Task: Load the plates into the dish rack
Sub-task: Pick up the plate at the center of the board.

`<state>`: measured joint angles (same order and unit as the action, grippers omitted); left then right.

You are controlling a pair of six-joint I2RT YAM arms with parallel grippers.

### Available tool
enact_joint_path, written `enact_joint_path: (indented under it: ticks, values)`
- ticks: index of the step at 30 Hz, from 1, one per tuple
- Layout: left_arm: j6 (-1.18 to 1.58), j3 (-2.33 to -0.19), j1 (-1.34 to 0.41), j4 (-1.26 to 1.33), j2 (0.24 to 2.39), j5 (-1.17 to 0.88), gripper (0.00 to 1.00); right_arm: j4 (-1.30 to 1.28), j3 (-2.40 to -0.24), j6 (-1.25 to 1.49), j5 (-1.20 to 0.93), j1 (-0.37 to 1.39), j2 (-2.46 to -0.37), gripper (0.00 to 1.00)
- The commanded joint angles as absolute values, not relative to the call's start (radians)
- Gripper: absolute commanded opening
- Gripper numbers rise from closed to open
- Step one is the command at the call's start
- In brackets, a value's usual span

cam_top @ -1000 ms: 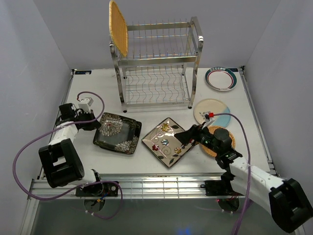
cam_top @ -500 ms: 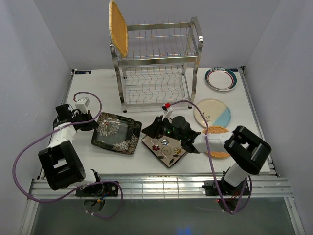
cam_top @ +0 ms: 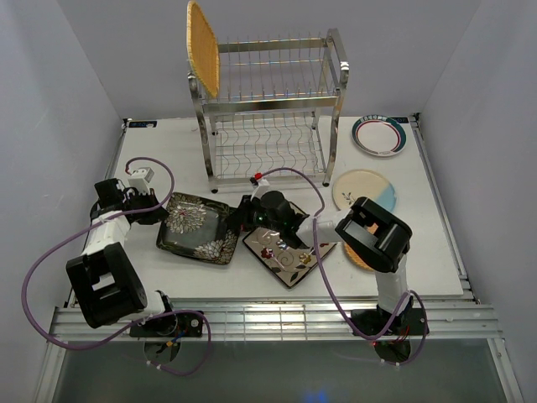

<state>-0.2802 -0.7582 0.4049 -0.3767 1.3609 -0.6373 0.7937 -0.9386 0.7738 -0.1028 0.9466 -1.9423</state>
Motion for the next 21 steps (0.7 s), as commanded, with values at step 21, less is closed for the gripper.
enact_joint_path:
  ticks: [21]
  values:
    - [-0.307,-0.742,0.414,-0.328,1.299,-0.607,0.0,0.391,-1.167,0.641,0.225,1.035,-2.009,0.08]
